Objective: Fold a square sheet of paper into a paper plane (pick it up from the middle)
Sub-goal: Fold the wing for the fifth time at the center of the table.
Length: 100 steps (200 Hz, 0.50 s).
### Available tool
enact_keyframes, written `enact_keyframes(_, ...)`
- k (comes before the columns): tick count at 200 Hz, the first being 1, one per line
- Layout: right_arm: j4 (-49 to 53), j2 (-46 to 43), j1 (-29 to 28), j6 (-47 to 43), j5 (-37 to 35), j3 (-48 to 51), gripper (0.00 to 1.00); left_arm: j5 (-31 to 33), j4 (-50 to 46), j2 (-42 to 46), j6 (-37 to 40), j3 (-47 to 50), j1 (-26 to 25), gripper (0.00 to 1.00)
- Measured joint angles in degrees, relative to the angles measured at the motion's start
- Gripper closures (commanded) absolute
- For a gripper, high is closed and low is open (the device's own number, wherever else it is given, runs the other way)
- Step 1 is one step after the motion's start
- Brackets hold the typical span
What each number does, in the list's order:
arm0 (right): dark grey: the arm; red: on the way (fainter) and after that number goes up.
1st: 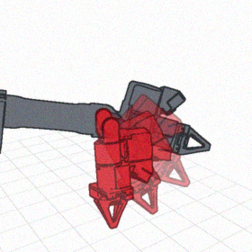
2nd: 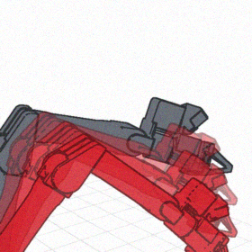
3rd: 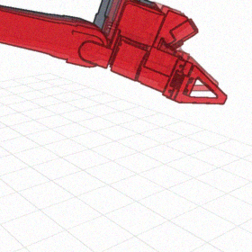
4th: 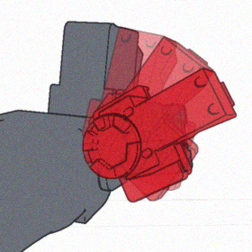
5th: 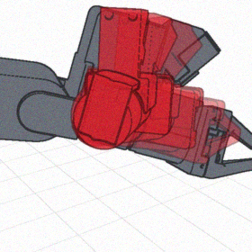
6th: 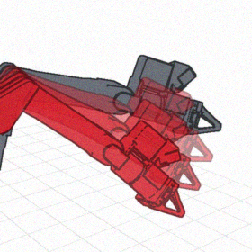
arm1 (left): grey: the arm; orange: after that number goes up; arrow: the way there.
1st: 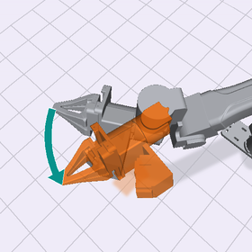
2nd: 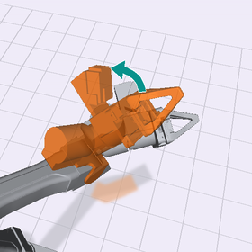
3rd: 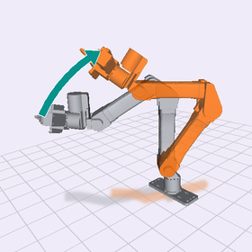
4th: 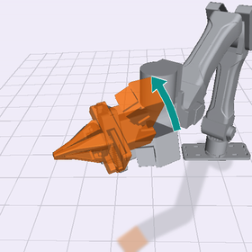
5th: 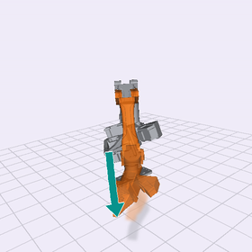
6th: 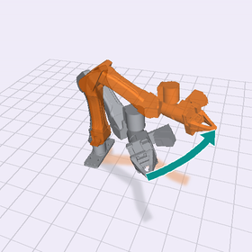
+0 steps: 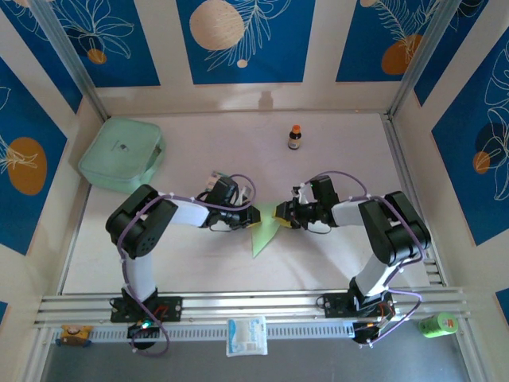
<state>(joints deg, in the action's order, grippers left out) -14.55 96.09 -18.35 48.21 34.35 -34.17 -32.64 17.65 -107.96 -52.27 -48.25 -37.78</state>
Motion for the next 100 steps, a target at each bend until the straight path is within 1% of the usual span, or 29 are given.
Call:
enact_keyframes(51,1.84,0.87,0.00,-1.20,-0.59,-0.13,0.70,-0.20,-0.35,0.52,0.00,0.37,-0.02,0.87)
enact_keyframes(80,3.23,0.87,0.00,-2.14,-0.92,-0.37,0.75,-0.20,-0.57,0.66,0.00,0.37,-0.02,0.87)
enact_keyframes(89,3.48,0.87,-0.02,-2.25,-0.92,-0.48,0.79,-0.20,-0.57,0.66,0.00,0.37,-0.02,0.86)
enact_keyframes(100,3.54,0.87,-0.07,-2.16,-0.92,-0.61,0.83,-0.39,-0.55,0.66,-0.04,0.37,-0.02,0.84)
